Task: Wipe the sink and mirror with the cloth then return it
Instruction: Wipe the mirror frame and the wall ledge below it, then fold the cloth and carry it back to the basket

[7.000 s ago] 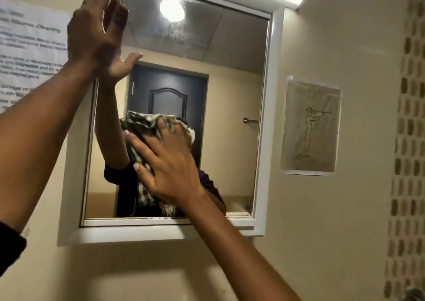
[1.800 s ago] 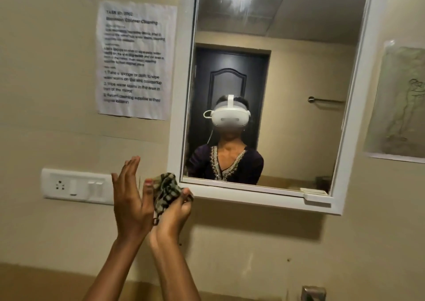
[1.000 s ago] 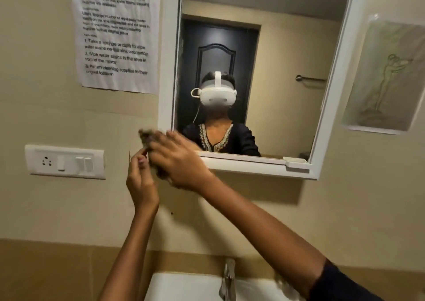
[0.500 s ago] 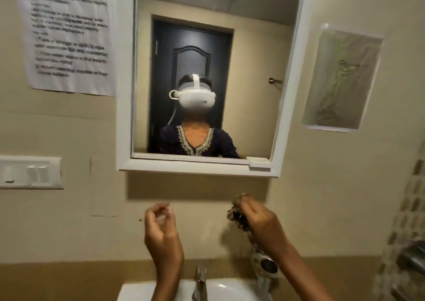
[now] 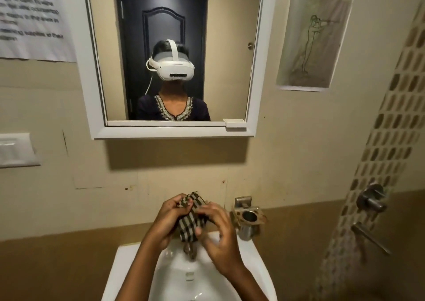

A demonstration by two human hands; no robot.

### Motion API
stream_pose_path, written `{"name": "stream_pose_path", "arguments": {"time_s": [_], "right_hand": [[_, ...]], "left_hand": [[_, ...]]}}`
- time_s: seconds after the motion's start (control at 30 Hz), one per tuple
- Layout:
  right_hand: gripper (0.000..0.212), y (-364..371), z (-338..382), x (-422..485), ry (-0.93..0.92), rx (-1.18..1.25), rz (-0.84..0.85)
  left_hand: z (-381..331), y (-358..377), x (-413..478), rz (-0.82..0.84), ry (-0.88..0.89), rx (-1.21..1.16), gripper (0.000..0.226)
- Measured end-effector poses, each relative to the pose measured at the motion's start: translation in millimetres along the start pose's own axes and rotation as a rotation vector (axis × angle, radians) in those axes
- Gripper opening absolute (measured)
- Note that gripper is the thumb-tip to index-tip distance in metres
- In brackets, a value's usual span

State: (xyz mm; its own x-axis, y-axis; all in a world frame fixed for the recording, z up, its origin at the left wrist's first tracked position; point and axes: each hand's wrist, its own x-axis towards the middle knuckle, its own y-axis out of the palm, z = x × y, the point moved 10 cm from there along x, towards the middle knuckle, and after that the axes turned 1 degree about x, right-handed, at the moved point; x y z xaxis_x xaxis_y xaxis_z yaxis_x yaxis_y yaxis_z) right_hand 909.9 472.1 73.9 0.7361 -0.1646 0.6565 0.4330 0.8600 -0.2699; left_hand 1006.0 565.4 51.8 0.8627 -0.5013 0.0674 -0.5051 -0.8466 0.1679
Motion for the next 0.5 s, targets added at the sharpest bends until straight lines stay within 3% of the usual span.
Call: {"name": "stream_pose_path", "arguments": {"time_s": [0.07, 0.13, 0.2, 0.3, 0.4, 0.5], "right_hand": [[0.05, -11.1, -20.1, -1.6, 0.202, 0.205, -0.101], [0.05, 2.4, -35.4, -0.5, 0.343, 0.182, 0.03], [0.032, 11.1, -37.8, 0.1, 0.388, 0.074, 0.099], [0.024, 13.3, -30.3, -0.3, 0.367, -0.039, 0.08], [0.009, 15.5, -18.5, -0.5, 0.321, -0.137, 0.092], [0.026, 15.8, -8.7, -5.9, 0.293, -0.236, 0.071]], "left_hand": [[-7.7, -4.5, -3.0, 0.007, 0.032, 0.236, 0.018], [-13.9, -6.4, -3.5, 0.004, 0.087, 0.465, 0.022], [-13.5, -9.1, -4.9, -0.031, 0.111, 0.741, 0.018], [-16.4, -15.4, -15.1, -0.131, 0.076, 1.083, 0.013], [-21.0, -19.2, -23.7, -0.185, 0.093, 1.172, 0.018], [-8.1, -20.5, -26.8, -0.093, 0.032, 1.141, 0.03]]}}
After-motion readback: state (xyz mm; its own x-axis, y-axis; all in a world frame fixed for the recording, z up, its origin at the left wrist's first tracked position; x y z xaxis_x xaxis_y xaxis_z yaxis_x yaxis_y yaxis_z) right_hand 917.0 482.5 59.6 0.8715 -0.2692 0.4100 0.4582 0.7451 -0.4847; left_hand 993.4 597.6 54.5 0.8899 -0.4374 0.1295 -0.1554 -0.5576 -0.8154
